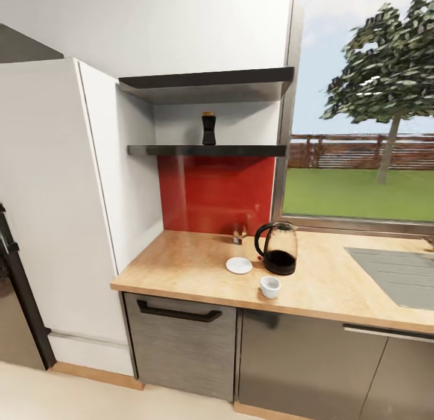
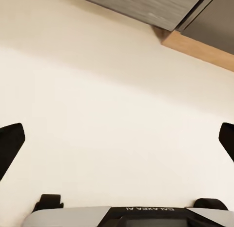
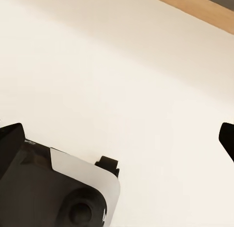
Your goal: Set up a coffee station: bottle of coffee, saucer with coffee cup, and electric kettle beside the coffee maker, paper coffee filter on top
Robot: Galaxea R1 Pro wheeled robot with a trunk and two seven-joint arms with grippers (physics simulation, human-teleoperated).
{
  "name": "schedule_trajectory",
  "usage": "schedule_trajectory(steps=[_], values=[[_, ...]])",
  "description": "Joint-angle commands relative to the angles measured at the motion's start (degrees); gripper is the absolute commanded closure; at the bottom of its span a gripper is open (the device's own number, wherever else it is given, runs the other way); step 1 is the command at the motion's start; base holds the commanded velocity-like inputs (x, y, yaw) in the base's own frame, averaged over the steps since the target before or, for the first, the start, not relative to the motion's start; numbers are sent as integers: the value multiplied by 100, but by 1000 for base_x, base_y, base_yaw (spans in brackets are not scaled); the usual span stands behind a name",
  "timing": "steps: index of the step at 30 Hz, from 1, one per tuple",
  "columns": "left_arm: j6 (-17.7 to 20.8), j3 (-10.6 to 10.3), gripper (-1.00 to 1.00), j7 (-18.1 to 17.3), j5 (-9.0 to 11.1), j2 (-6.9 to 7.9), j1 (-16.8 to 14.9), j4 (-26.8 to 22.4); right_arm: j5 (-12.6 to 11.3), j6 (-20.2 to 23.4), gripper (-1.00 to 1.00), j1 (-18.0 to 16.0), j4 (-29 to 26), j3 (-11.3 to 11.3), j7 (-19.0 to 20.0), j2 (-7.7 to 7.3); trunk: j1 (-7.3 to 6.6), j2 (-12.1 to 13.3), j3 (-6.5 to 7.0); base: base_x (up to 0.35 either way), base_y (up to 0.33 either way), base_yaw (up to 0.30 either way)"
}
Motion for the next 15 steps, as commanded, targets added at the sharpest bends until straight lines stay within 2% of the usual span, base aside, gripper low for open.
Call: schedule_trajectory(steps=[1, 11, 15], values=[[7, 37, -100, -54, 43, -5, 1, -6, -59, -35, -100, -11, 24, 37, 32, 1, 2, -7, -8, 0, 306, -4], [14, 37, -100, -54, 43, -5, 2, -5, -58, -32, -100, -11, 24, 37, 26, 1, 2, -7, -8, 0, 307, -1], [14, 39, -100, -54, 43, -5, 1, -7, -58, -25, -100, -11, 24, 40, 24, 1, 2, -7, -8, 0, 166, -91]])
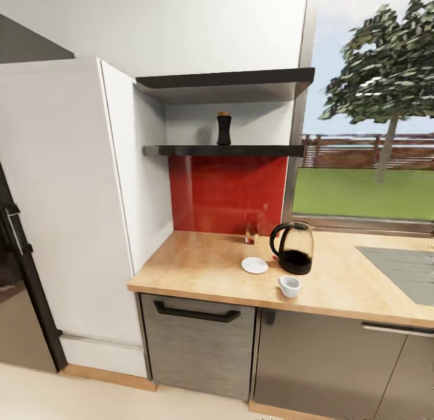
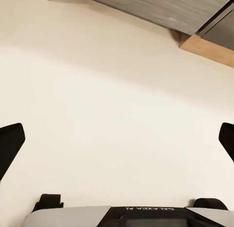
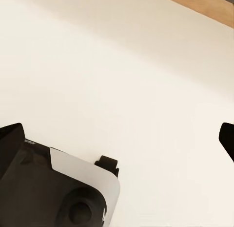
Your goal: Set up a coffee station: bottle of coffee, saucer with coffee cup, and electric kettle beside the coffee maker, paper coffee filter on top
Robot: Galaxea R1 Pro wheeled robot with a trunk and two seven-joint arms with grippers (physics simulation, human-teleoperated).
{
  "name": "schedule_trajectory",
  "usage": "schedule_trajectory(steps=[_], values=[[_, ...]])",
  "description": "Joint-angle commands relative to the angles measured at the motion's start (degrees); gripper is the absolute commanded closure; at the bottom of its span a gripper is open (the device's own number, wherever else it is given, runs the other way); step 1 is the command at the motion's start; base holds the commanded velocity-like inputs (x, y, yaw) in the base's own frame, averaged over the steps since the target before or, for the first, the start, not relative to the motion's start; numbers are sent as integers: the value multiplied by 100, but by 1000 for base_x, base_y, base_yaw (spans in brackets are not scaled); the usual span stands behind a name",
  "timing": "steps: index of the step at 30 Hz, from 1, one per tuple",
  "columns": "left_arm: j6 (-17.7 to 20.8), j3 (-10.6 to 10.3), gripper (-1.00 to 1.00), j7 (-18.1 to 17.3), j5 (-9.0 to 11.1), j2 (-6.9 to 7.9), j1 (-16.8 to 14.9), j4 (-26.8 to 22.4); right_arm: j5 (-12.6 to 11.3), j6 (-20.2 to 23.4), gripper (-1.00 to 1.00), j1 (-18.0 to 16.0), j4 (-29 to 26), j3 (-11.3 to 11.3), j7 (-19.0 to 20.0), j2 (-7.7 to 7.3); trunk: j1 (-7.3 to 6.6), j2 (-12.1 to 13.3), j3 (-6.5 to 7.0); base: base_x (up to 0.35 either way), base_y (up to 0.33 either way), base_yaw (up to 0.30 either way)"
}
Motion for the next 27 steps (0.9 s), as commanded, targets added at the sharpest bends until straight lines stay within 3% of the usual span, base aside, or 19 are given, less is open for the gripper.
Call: schedule_trajectory(steps=[1, 9, 19, 23, 27], values=[[9, 39, -100, -52, 42, -5, 2, -4, -59, -32, -100, -11, 24, 36, 33, 1, 1, -6, -7, 0, 57, -211], [9, 43, -100, -50, 42, -5, 1, -6, -62, -28, -100, -11, 24, 34, 41, 2, 1, -6, -7, 0, 19, -241], [16, -12, -100, -51, 47, 1, 1, -82, -64, -43, -100, -11, 24, 36, 41, 0, 1, -6, -7, 0, 0, -21], [112, -43, -100, -70, 54, -12, 1, -595, -67, -45, -100, -11, 24, 36, 41, -6, 1, -6, -7, 0, 0, 0], [547, -58, -100, -83, 57, -102, 1, -1211, -67, -45, -100, -11, 24, 39, 41, -7, 1, -6, -7, 0, 0, 0]])
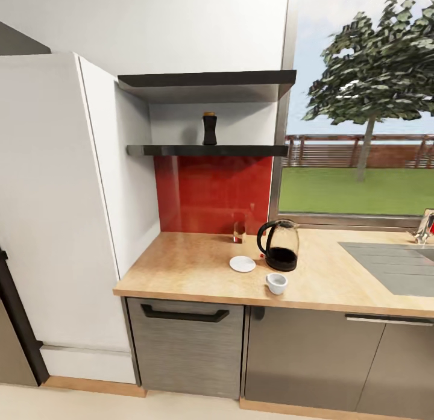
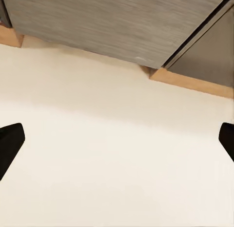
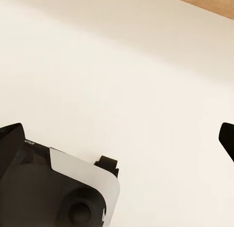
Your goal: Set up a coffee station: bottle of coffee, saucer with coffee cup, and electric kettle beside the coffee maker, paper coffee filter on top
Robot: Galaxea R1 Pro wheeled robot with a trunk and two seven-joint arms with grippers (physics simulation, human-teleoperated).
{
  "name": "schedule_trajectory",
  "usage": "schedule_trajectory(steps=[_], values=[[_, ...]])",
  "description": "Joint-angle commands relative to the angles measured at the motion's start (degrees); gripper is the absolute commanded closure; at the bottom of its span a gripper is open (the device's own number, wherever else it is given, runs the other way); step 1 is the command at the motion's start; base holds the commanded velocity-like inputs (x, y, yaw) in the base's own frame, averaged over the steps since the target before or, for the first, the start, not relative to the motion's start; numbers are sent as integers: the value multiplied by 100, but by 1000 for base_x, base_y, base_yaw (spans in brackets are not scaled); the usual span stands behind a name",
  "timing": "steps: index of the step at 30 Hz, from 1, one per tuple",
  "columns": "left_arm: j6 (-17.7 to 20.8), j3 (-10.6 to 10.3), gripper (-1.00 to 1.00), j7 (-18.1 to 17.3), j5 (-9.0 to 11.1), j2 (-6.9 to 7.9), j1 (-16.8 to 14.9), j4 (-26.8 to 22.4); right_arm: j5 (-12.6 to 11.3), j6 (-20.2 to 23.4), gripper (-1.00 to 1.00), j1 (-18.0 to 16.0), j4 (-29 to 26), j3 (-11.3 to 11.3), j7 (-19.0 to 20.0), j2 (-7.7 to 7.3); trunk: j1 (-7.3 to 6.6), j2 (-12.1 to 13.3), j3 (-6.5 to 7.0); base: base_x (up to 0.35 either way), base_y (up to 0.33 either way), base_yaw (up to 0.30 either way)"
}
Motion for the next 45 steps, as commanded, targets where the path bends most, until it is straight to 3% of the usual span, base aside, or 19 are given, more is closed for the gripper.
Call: schedule_trajectory(steps=[1, 6, 8, 9, 15, 18, 22, 23, 28, 30, 31, 32, 38, 39, 40, 41, 43, 44, 45], values=[[384, 23, -100, -67, 44, -122, 2, -395, -59, -35, -100, -11, 24, 38, 34, 1, 2, -6, -8, 0, 0, 0], [1460, -66, -100, -141, 42, -499, 2, -1444, -60, -35, -100, -11, 21, 35, 34, 1, 2, -6, -8, 0, 0, 0], [1850, -205, -100, -162, 43, -626, 2, -1855, -60, -35, -100, -11, 19, 34, 37, 1, 2, -6, -8, 0, 0, 0], [2188, -417, -100, -175, 44, -710, 2, -2244, -63, -35, -100, -11, 18, 34, 39, -1, 2, -6, -8, 0, 0, 0], [2994, -1140, -100, -293, 57, -777, -3, -3264, -67, -42, -100, -11, 10, 33, 37, -13, 2, -6, -8, 0, 0, 0], [3374, -1314, -100, -485, 60, -777, -46, -3624, -71, -44, -100, -11, 3, 33, 35, -66, 2, -6, -8, 0, 0, 0], [3899, -1449, -100, -1004, 62, -777, -494, -4185, -82, -51, -100, -11, -14, 27, 34, -161, 2, -6, -8, 0, 0, 0], [4410, -1483, -100, -1388, 75, -777, -1272, -4426, -85, -67, -100, -11, -22, 25, 30, -194, 2, -6, -8, 0, 0, 0], [4860, -1495, -100, -1703, 503, -777, -2223, -4519, -86, -76, -100, -11, -24, 26, 26, -206, 2, -6, -8, 0, 0, 0], [5025, -1496, -100, -1759, 901, -777, -2686, -4530, -86, -77, -100, -11, -23, 28, 26, -208, 2, -6, -8, 0, 0, 0], [5154, -1496, -100, -1782, 1195, -777, -3209, -4528, -86, -78, -100, -11, -23, 31, 25, -209, 2, -6, -8, 0, 0, 0], [5227, -1497, -100, -1787, 1310, -777, -3601, -4522, -86, -80, -100, -11, -23, 31, 25, -209, 2, -6, -8, 0, 0, 0], [5592, -1434, -100, -1753, 1481, -777, -5364, -4460, -73, -87, -100, -11, -20, 33, 25, -212, 2, -6, -8, 0, 0, 0], [5652, -1310, -100, -1509, 1493, -777, -5907, -4396, -71, -87, -100, -11, -20, 33, 25, -213, 2, -6, -8, 0, 0, 0], [5652, -1310, -100, -1509, 1493, -777, -5907, -4396, -71, -87, -100, -11, -20, 33, 25, -213, 2, -6, -8, 0, 0, 0], [5686, -1164, -100, -860, 1498, -777, -6441, -4240, -70, -88, -100, -11, -20, 33, 25, -216, 2, -6, -8, 0, 0, 0], [5706, -1074, -100, 82, 1507, -777, -7068, -3881, -67, -88, -100, -11, -20, 33, 25, -218, 2, -6, -8, 0, 0, 0], [5711, -1055, -100, 350, 1510, -777, -7300, -3699, -66, -88, -100, -11, -20, 33, 25, -218, 2, -6, -8, 0, 0, 0], [5715, -1027, -100, 750, 1513, -777, -7847, -3206, -64, -88, -100, -11, -20, 33, 25, -216, 2, -6, -8, 0, 0, 0]])
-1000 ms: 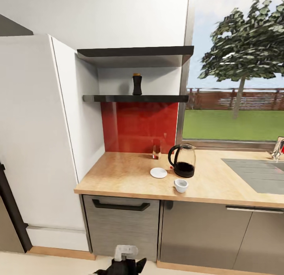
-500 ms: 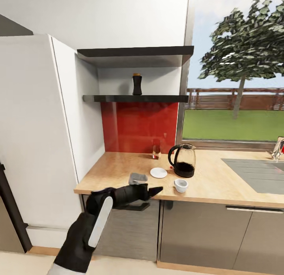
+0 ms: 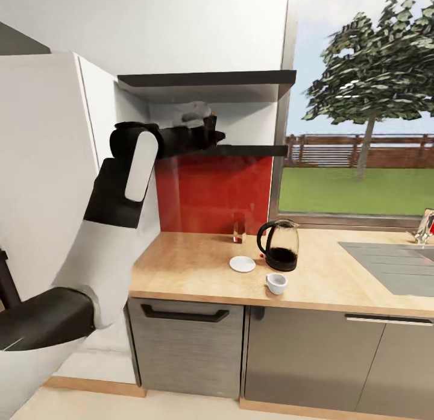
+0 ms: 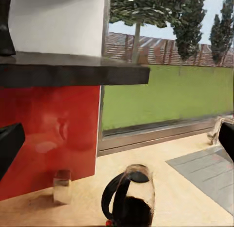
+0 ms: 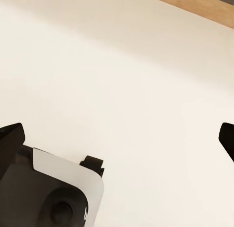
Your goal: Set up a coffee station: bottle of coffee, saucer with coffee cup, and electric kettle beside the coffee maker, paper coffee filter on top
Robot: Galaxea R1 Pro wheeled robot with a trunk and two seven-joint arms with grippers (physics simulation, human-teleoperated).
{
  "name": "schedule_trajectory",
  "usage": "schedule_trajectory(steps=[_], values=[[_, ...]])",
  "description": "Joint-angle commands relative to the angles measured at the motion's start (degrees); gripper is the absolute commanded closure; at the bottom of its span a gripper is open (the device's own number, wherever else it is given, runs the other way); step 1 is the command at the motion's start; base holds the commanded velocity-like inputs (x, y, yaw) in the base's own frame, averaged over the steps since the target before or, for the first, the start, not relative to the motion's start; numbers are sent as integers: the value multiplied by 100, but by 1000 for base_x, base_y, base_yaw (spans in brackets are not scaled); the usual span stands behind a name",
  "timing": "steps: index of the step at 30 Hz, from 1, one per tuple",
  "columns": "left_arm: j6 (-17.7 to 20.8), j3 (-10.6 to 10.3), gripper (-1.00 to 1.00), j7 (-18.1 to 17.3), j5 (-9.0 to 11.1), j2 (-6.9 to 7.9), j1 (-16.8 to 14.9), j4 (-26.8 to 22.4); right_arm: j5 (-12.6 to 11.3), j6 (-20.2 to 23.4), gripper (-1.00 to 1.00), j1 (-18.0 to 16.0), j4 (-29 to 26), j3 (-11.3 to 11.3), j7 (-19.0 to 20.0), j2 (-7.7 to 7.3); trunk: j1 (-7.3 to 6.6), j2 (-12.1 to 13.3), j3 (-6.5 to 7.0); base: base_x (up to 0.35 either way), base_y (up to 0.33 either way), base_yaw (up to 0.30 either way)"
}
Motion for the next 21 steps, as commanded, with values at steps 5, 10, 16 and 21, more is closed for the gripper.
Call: schedule_trajectory(steps=[5, 10, 16, 21], values=[[11, 41, -100, 720, -16, -3, -1579, 1487, -57, -33, -100, -9, 20, 36, 33, -3, 1, -10, -11, 0, 0, 0], [-2, -10, -100, 1790, -57, -3, -2080, 1997, -56, -33, -100, -9, 20, 41, 33, -27, 1, -10, -11, 0, 0, 0], [122, -188, -100, 2018, 71, -3, -1998, 1889, -33, -81, -100, -61, 30, 115, 60, -123, 1, -10, -11, 0, 0, 0], [192, -188, -100, 2018, 144, -3, -1887, 1728, -33, -81, -100, -61, 30, 115, 60, -123, 1, -10, -11, 0, 0, 0]])
